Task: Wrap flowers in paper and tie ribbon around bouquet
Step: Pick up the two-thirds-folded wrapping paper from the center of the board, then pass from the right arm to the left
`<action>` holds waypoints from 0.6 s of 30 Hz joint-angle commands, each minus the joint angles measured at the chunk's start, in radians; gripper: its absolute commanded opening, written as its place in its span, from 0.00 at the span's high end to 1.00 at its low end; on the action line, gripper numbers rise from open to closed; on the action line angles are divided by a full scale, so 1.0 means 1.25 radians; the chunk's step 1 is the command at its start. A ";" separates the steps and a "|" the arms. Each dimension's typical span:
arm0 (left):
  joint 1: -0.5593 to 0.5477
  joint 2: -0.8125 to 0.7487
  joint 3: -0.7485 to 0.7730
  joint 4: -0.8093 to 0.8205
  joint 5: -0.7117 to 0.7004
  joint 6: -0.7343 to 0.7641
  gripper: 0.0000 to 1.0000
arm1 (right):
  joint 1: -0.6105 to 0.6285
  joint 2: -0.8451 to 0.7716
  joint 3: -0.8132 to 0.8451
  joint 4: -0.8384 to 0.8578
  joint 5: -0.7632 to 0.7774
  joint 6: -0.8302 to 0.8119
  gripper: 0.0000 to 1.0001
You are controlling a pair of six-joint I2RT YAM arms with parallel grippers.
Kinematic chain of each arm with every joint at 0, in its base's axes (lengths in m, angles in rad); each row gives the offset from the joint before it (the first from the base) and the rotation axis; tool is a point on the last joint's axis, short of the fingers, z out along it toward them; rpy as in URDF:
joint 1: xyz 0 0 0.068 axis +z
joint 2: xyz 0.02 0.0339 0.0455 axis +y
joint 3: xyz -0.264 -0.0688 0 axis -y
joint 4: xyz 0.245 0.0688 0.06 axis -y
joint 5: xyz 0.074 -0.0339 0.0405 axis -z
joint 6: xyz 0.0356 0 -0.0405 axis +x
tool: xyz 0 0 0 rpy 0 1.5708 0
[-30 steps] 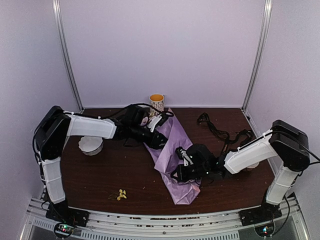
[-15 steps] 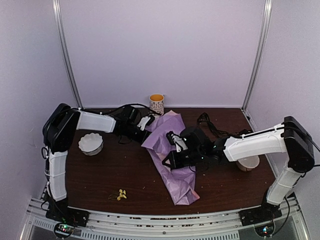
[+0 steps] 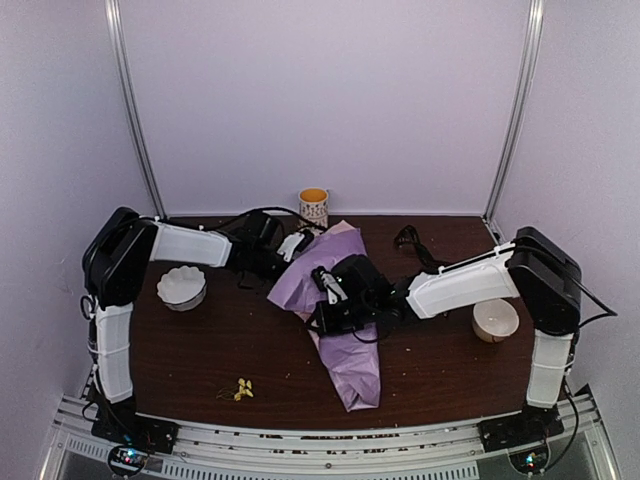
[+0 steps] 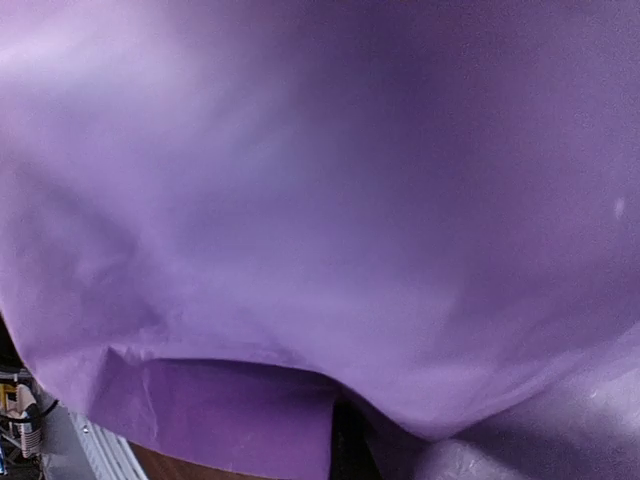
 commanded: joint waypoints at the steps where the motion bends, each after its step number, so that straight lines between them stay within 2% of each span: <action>1: 0.034 -0.093 -0.019 0.039 0.054 -0.009 0.44 | -0.007 0.027 0.000 0.026 0.044 0.007 1.00; 6: 0.061 -0.178 -0.028 -0.031 0.049 -0.015 0.42 | -0.010 0.058 0.011 0.030 0.043 0.008 1.00; 11: 0.100 -0.301 -0.148 -0.032 0.035 -0.068 0.37 | -0.010 0.060 0.002 0.040 0.044 0.013 1.00; 14: 0.102 -0.355 -0.242 0.020 0.072 -0.112 0.34 | -0.011 0.061 -0.002 0.048 0.040 0.016 1.00; 18: 0.101 -0.388 -0.384 0.177 0.132 -0.249 0.33 | -0.011 0.060 -0.003 0.051 0.043 0.020 1.00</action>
